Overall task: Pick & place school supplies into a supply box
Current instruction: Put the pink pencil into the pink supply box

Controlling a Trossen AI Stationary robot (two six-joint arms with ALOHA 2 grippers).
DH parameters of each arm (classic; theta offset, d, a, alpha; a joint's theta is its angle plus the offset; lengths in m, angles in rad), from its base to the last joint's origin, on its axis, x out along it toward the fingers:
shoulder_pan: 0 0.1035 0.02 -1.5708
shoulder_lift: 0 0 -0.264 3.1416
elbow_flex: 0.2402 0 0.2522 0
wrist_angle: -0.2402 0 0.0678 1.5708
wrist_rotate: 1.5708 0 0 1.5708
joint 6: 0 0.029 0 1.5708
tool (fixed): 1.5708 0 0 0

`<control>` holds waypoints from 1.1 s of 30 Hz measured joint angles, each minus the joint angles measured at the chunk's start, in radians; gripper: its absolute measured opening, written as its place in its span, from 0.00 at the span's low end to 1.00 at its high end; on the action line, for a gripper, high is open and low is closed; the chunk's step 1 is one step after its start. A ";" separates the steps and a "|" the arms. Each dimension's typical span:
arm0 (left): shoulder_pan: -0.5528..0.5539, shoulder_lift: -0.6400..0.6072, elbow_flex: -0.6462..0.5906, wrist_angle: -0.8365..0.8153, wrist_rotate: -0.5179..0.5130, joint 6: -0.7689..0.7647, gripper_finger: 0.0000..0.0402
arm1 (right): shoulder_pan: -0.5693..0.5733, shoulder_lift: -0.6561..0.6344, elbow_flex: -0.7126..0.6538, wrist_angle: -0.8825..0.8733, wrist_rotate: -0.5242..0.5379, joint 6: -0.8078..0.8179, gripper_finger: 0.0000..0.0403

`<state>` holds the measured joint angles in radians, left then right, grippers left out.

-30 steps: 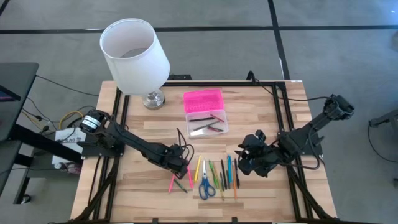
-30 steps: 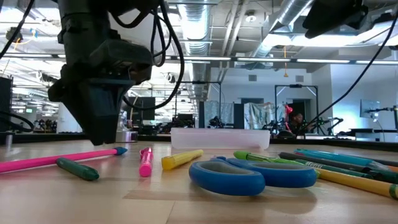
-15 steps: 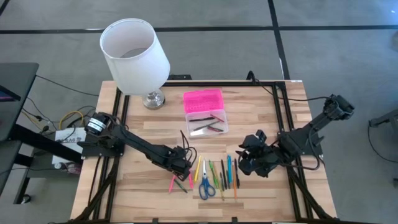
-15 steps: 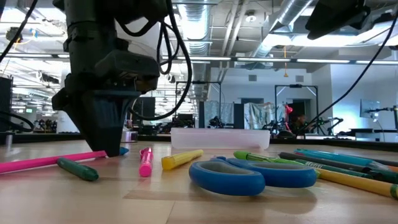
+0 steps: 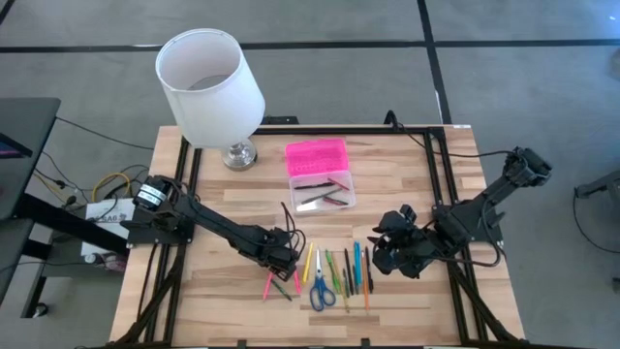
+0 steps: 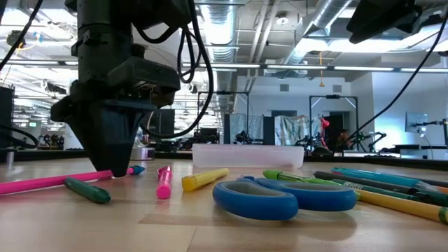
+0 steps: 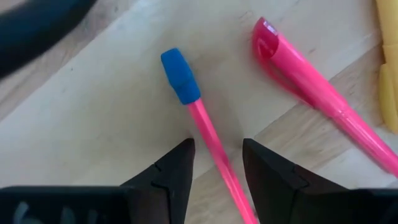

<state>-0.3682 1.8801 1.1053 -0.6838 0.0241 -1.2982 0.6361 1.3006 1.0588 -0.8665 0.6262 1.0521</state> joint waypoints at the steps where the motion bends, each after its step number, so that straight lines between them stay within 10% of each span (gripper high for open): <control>1: -0.001 0.000 0.001 -0.003 0.003 -0.009 0.34 | 0.005 0.000 0.000 0.000 0.000 0.006 0.31; 33: -0.029 0.003 0.010 -0.024 -0.082 0.285 0.10 | 0.071 0.000 0.000 0.008 0.003 0.111 0.31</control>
<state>-0.3968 1.8828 1.1156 -0.7082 -0.0578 -1.0128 0.7067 1.3006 1.0588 -0.8589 0.6289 1.1633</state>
